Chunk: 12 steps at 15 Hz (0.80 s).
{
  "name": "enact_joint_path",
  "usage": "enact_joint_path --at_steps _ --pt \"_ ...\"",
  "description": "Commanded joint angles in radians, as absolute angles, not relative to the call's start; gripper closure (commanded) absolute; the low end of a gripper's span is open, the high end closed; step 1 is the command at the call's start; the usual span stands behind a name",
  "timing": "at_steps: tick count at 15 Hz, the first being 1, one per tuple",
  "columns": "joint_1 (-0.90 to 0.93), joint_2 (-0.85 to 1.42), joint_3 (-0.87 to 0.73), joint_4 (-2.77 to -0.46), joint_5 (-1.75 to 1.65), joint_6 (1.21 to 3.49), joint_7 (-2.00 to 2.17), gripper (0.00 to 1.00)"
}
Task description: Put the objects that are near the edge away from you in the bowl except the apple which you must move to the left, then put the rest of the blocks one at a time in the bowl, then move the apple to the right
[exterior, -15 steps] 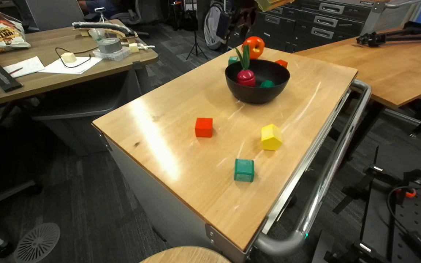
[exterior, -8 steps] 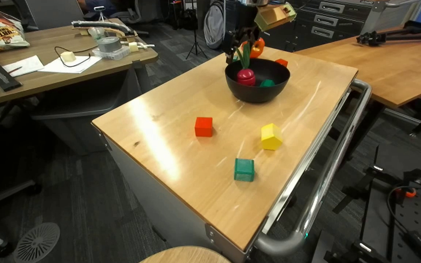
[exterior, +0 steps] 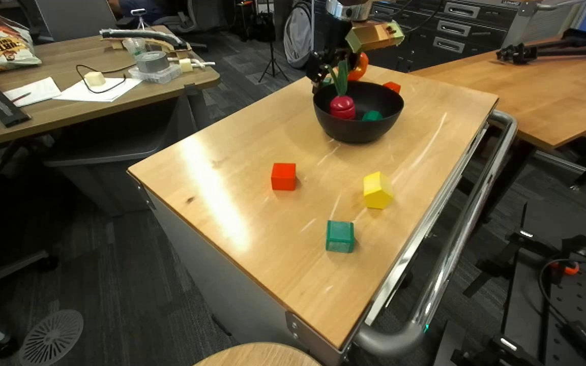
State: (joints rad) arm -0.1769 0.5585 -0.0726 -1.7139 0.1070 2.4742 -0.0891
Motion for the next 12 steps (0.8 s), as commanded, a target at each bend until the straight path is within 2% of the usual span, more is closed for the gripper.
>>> enact_joint_path --at_steps 1,5,12 --pt "-0.195 0.605 -0.059 -1.65 0.133 2.472 -0.069 0.47" --pt "-0.211 0.592 -0.05 -1.642 0.145 2.472 -0.074 0.78" --pt "-0.219 0.332 -0.041 -1.755 0.122 2.414 -0.209 0.8"
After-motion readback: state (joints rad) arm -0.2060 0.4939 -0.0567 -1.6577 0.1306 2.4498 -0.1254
